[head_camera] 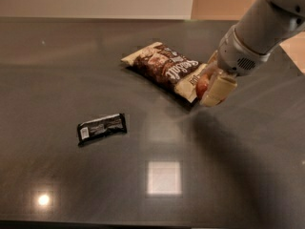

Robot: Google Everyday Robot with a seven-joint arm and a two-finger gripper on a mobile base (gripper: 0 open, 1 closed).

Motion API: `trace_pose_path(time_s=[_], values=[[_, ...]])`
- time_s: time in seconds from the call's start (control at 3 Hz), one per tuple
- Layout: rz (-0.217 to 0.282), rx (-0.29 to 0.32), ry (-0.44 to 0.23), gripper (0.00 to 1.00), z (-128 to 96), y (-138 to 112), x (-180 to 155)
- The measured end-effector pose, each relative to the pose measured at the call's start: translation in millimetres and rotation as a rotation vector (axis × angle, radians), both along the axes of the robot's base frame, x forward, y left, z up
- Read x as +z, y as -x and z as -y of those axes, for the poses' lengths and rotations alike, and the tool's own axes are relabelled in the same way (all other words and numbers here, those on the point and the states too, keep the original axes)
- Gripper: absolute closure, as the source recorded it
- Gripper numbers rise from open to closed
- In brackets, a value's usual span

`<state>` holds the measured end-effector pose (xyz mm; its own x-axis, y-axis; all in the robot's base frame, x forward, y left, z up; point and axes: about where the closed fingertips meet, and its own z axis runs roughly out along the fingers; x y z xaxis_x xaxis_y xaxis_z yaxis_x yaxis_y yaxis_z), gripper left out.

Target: Move apple near brown chip bag

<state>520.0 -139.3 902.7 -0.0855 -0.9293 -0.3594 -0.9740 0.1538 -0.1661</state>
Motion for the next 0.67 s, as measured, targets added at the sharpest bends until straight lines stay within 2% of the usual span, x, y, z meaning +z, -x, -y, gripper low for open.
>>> trace_pose_path(time_s=[0.33, 0.67], values=[[-0.012, -0.081, -0.013, 1.00, 16, -14, -9], [-0.027, -0.130, -0.016, 0.83, 29, -25, -19]])
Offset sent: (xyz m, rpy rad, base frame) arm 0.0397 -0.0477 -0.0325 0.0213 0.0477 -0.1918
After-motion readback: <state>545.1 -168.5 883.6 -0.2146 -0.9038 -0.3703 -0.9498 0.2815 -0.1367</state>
